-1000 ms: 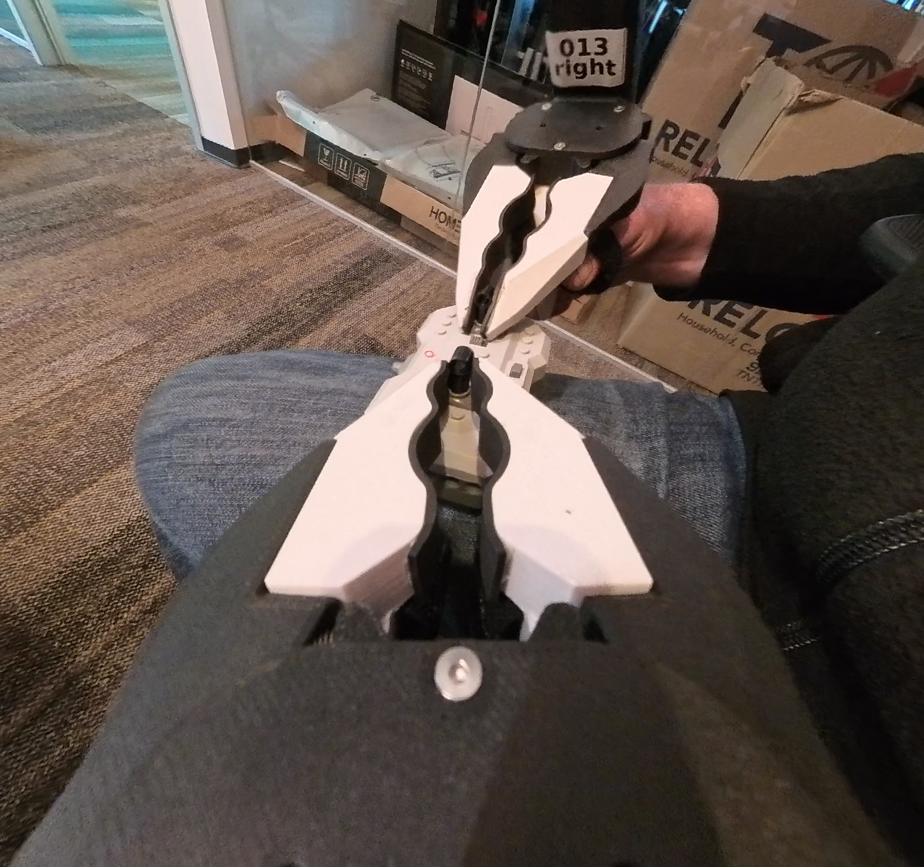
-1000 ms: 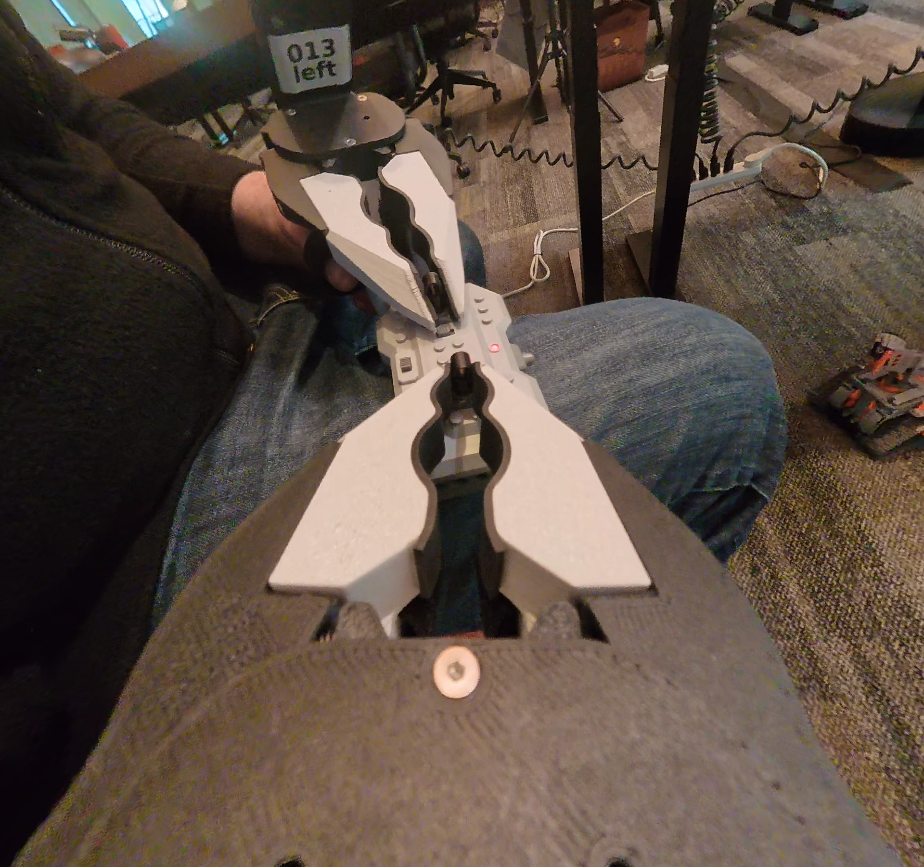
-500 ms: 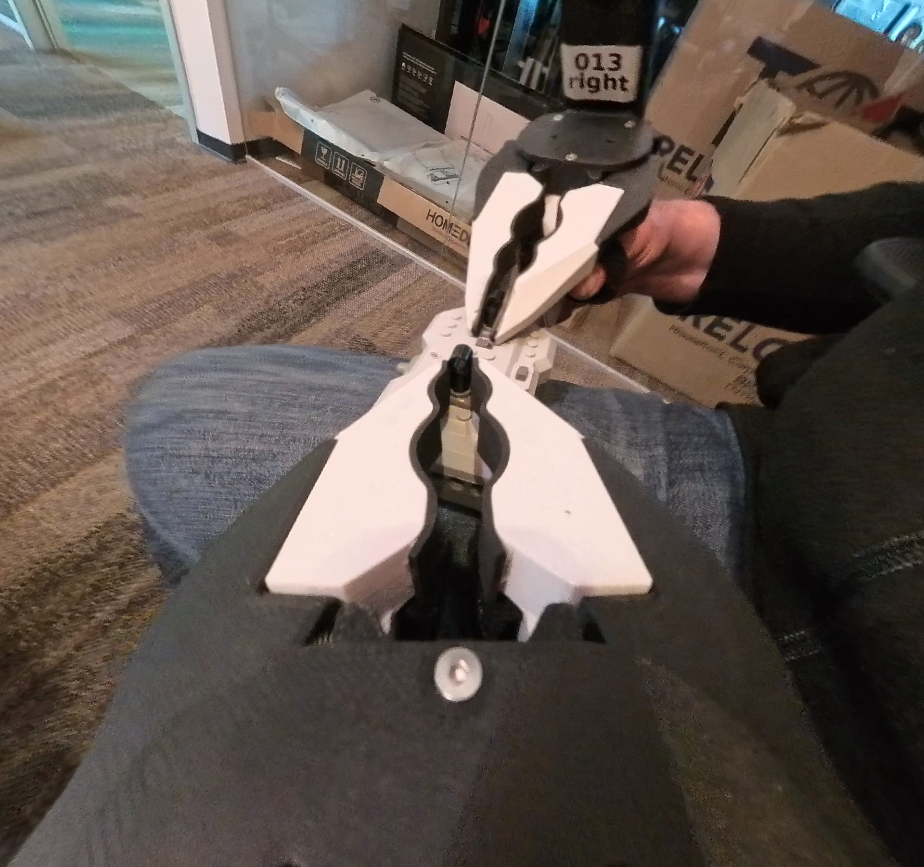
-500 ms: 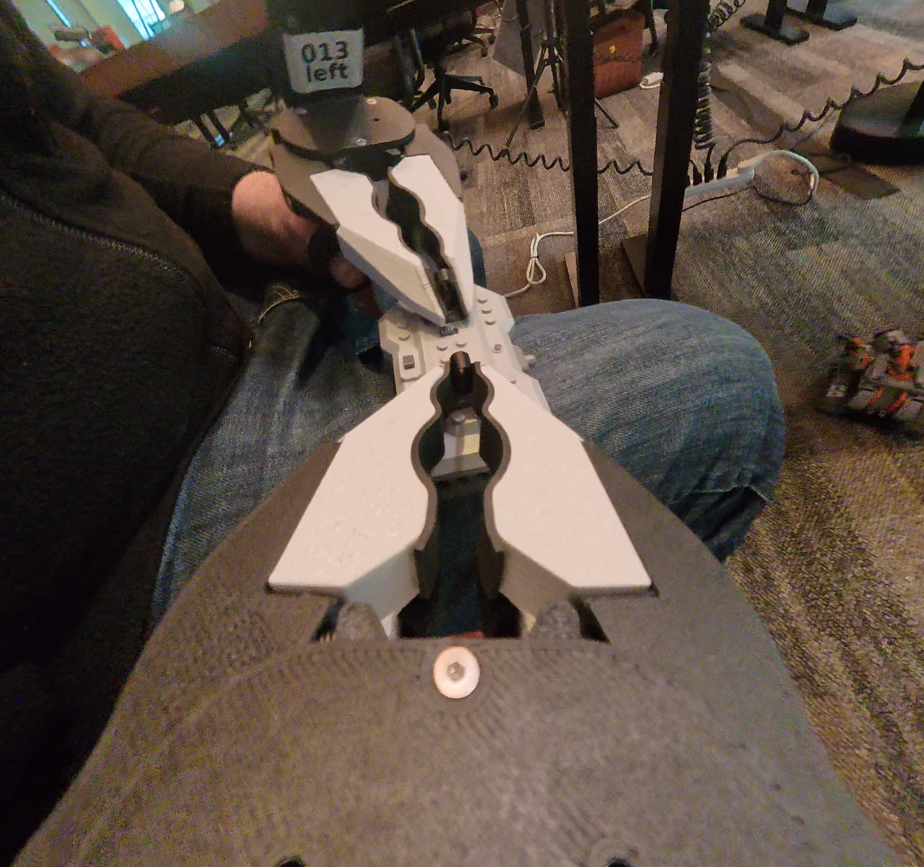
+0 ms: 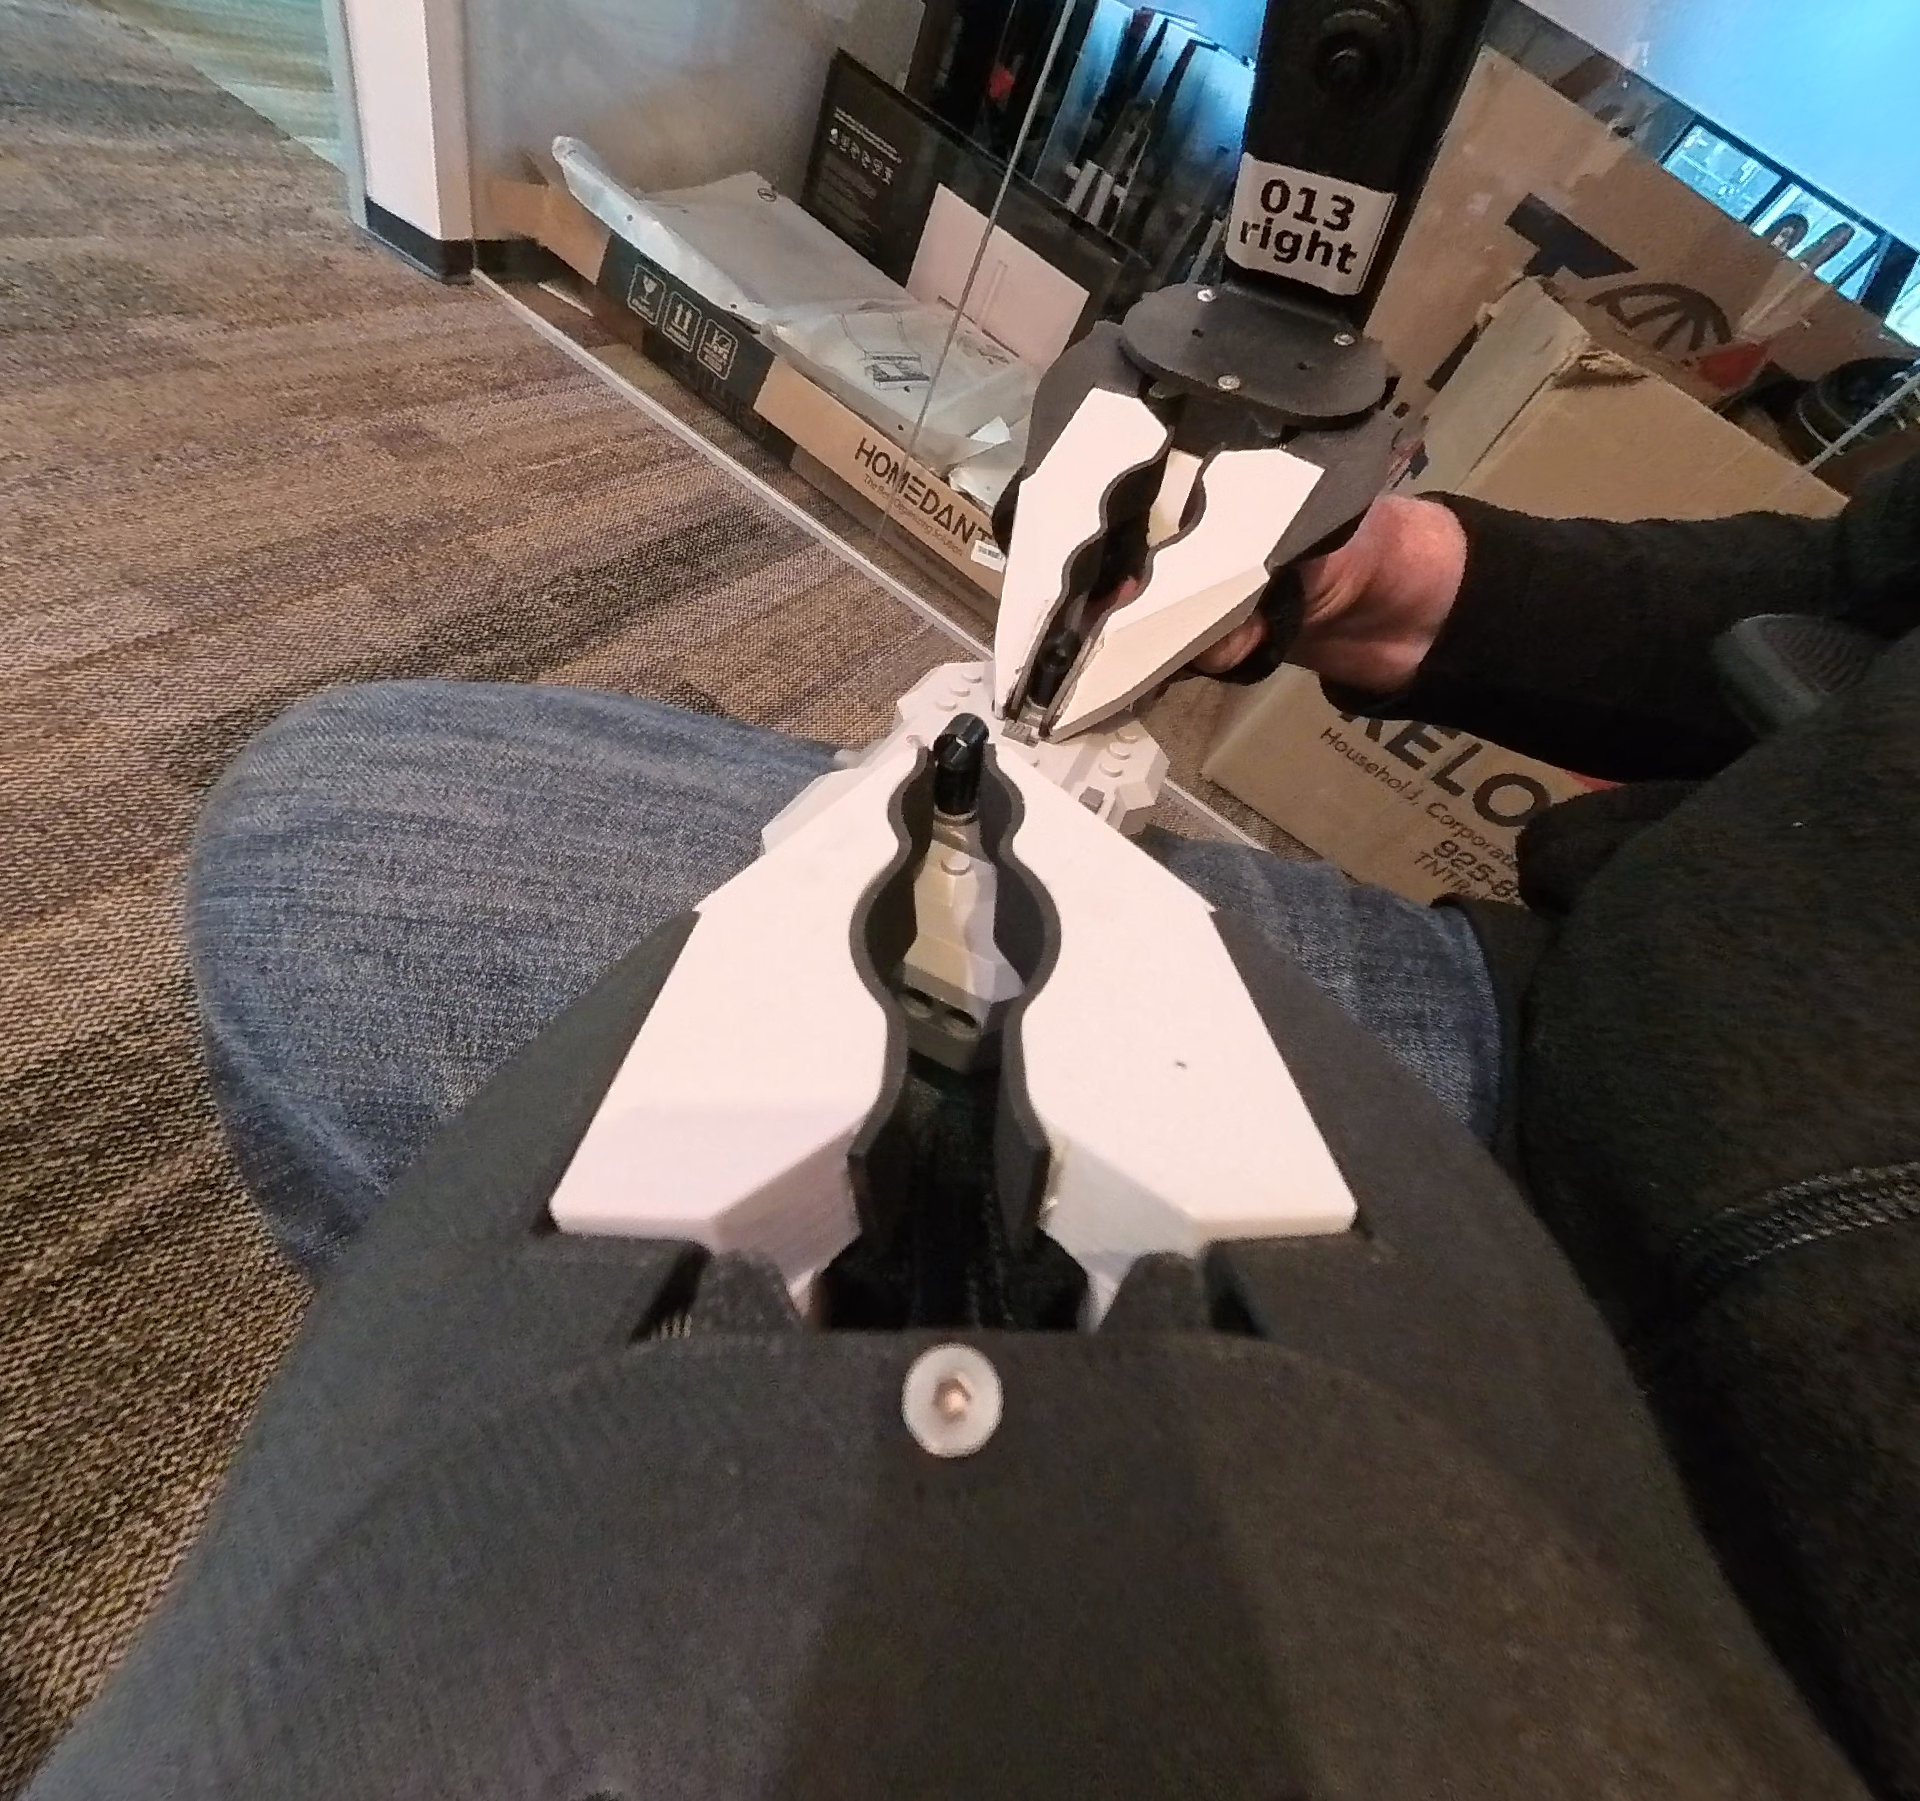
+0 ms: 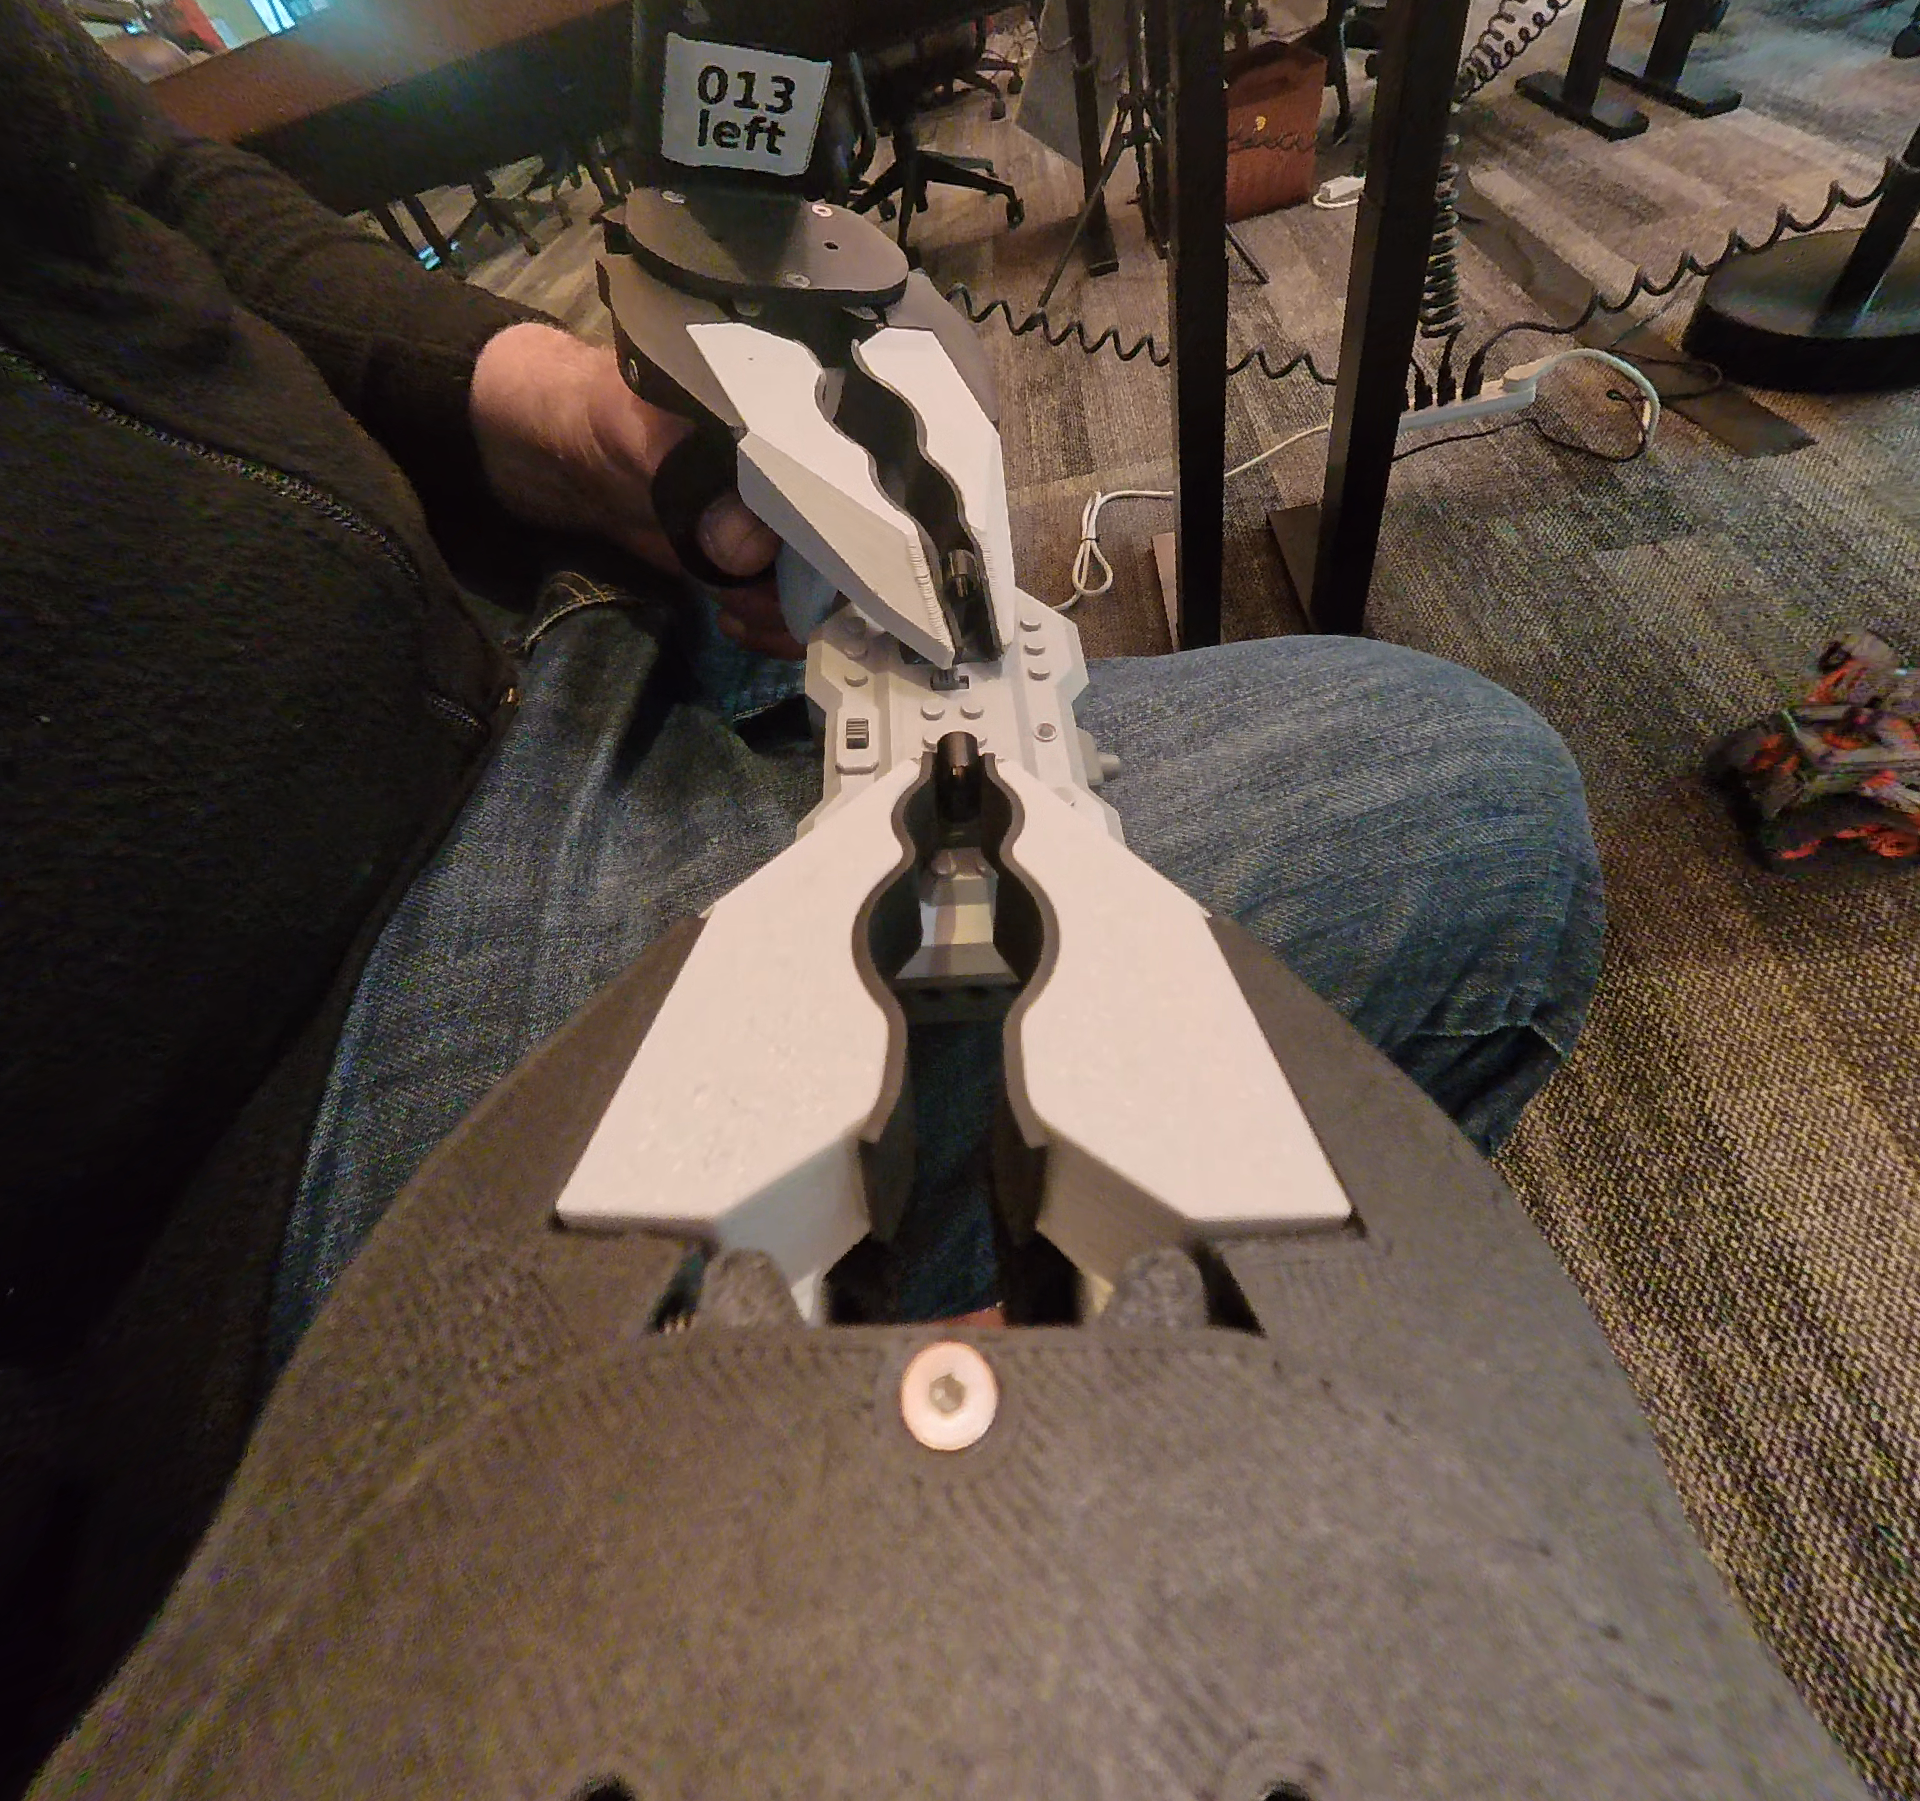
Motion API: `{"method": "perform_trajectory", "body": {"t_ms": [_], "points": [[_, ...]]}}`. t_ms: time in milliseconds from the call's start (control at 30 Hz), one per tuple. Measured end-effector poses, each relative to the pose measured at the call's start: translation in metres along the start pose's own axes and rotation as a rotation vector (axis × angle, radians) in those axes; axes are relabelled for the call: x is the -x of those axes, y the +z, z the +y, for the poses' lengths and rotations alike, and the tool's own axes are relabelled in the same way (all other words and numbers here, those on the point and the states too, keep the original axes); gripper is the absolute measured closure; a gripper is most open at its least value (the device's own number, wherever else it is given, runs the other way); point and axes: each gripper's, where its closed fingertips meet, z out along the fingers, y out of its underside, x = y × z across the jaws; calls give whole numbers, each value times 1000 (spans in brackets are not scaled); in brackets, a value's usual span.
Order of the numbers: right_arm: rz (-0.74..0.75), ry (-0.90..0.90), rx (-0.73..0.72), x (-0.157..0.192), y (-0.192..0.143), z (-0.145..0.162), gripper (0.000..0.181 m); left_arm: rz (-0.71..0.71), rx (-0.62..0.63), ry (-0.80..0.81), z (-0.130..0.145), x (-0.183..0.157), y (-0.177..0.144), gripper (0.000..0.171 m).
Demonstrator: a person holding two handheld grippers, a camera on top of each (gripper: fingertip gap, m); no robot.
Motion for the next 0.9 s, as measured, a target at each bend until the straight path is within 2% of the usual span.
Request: {"method": "perform_trajectory", "body": {"t_ms": [200,333,700,900], "points": [[-3,11,-1,0,-1,0,176,9,0,-8,0,0,0,165],[-11,119,-17,-5,-1,0,177,9,5,-2,-1,-1,1,165],[-43,241,-30,-9,-2,0,176,10,28,-58,-3,3,3,166],[-55,204,-25,-6,-3,0,176,52,21,-65,-2,-2,1,165]]}}
